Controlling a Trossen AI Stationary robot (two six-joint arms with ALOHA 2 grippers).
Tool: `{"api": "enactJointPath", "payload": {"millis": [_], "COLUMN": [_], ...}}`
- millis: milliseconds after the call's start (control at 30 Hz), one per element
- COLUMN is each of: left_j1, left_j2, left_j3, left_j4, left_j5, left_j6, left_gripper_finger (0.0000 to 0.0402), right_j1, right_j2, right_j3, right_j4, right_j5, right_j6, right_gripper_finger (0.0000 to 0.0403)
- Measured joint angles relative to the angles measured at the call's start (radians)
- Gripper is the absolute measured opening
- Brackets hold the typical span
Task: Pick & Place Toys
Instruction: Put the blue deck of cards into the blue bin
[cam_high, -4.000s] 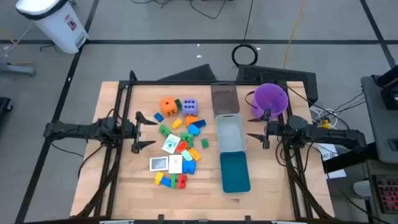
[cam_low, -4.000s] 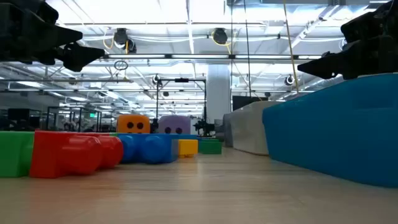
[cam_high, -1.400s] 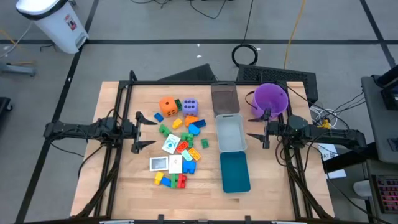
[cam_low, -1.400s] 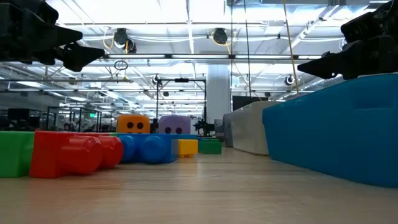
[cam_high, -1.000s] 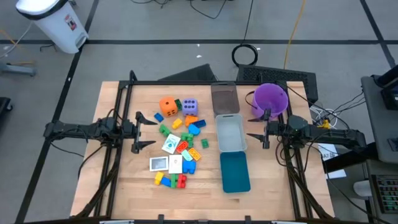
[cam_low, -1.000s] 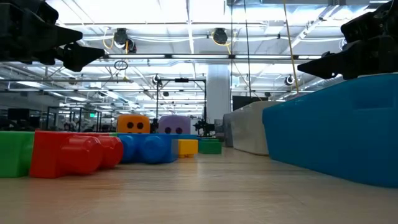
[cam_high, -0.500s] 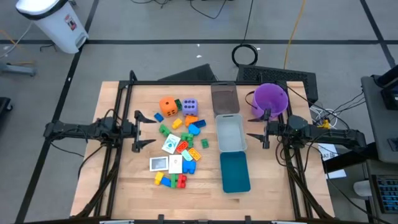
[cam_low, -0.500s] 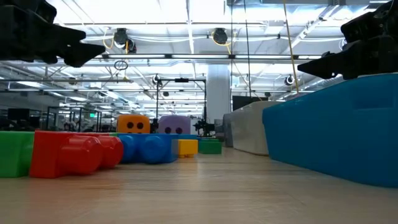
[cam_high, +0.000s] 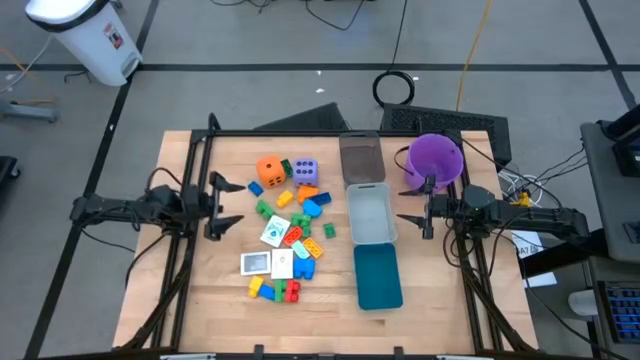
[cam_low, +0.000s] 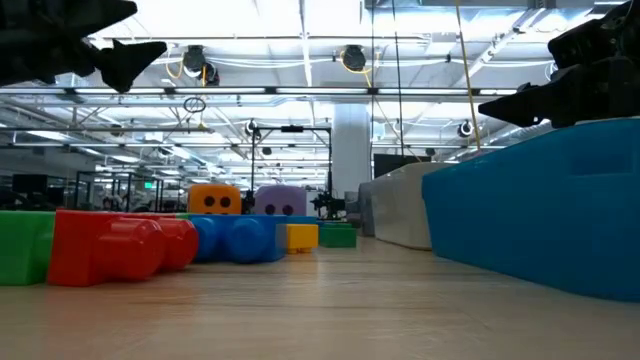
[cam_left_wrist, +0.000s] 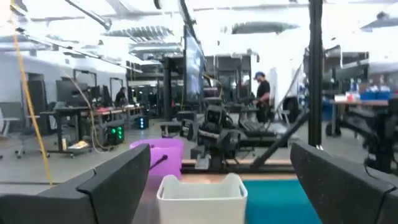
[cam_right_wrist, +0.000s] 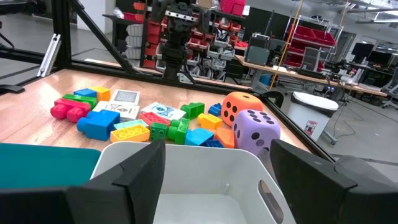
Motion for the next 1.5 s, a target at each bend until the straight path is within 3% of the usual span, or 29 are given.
{"api": "enactJointPath", "payload": {"millis": [167, 267, 467, 600, 1000, 1267, 1400, 1500], "left_j1": [0.001, 0.01, 0.042, 0.048, 0.047, -0.006, -0.06, -0.12], "left_j2": [0.0, 0.008, 0.064, 0.131, 0.36, 0.494, 0.601, 0.723], "left_j3": [0.0, 0.023, 0.095, 0.111, 0.112, 0.139, 0.31, 0.471], "left_j4": [0.007, -0.07, -0.183, -0.151, 0.076, 0.065, -0.131, -0.42], "left_j5": [-0.238, -0.337, -0.274, -0.2, -0.141, -0.068, -0.087, -0.209], "left_j6": [-0.185, -0.19, -0.19, -0.181, -0.192, -0.261, -0.355, -0.391], "left_gripper_finger": [0.0392, 0.0392, 0.0392, 0.0392, 0.0392, 0.0392, 0.0392, 0.0392], "right_j1": [0.0, 0.0, 0.0, 0.0, 0.0, 0.0, 0.0, 0.0], "right_j2": [0.0, 0.0, 0.0, 0.0, 0.0, 0.0, 0.0, 0.0], "right_j3": [0.0, 0.0, 0.0, 0.0, 0.0, 0.0, 0.0, 0.0], "right_j4": [0.0, 0.0, 0.0, 0.0, 0.0, 0.0, 0.0, 0.0], "right_j5": [0.0, 0.0, 0.0, 0.0, 0.0, 0.0, 0.0, 0.0], "right_j6": [0.0, 0.0, 0.0, 0.0, 0.0, 0.0, 0.0, 0.0], "right_gripper_finger": [0.0263, 0.0263, 0.0263, 0.0263, 0.0263, 0.0263, 0.0263, 0.0263]}}
